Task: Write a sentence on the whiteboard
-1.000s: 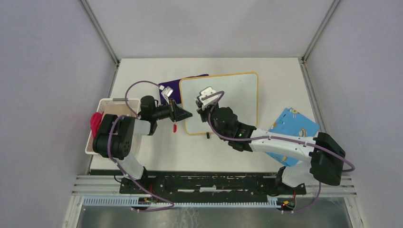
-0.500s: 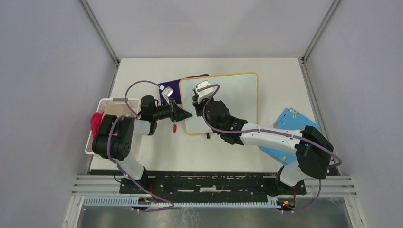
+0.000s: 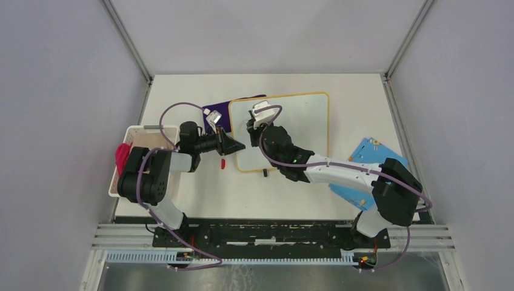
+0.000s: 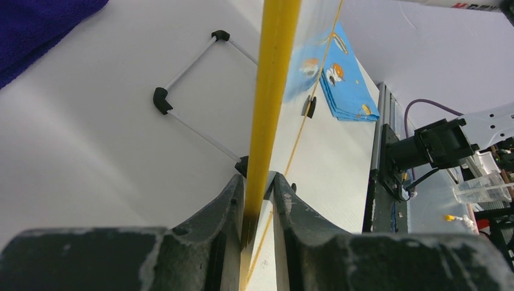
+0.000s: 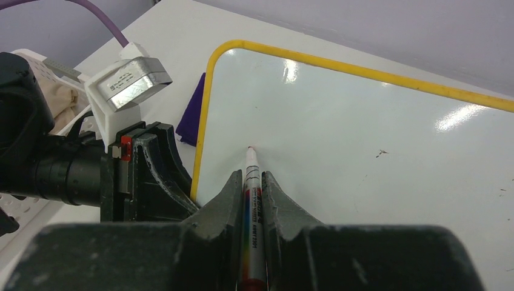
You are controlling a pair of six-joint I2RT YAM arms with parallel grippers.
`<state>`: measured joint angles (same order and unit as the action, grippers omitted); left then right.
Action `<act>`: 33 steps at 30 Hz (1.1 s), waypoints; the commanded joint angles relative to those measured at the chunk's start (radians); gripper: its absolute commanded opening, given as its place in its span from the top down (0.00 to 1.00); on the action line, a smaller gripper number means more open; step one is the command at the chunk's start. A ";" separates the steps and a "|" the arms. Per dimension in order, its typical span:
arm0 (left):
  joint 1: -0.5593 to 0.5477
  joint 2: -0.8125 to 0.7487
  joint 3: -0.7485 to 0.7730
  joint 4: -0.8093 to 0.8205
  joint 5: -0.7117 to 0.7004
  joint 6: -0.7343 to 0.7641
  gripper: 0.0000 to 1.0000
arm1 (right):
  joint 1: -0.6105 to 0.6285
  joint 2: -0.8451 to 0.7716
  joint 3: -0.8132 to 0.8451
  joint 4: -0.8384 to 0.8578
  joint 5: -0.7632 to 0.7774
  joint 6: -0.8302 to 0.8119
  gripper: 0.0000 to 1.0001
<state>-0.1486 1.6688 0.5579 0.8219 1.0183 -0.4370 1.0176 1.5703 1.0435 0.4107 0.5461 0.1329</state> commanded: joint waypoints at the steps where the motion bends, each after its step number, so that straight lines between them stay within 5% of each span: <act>1: -0.003 -0.003 0.009 -0.071 -0.120 0.085 0.98 | -0.022 -0.003 0.020 0.038 0.008 0.030 1.00; 19: -0.003 -0.003 0.013 -0.093 -0.129 0.096 0.98 | -0.078 -0.119 -0.115 0.025 0.057 0.043 1.00; 33: -0.003 -0.004 0.015 -0.095 -0.130 0.096 0.98 | -0.033 -0.138 -0.126 0.082 -0.093 -0.025 1.00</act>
<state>-0.1547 1.6623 0.5640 0.7940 0.9970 -0.4179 0.9756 1.4475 0.8997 0.4442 0.4770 0.1261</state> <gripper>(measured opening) 0.280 0.178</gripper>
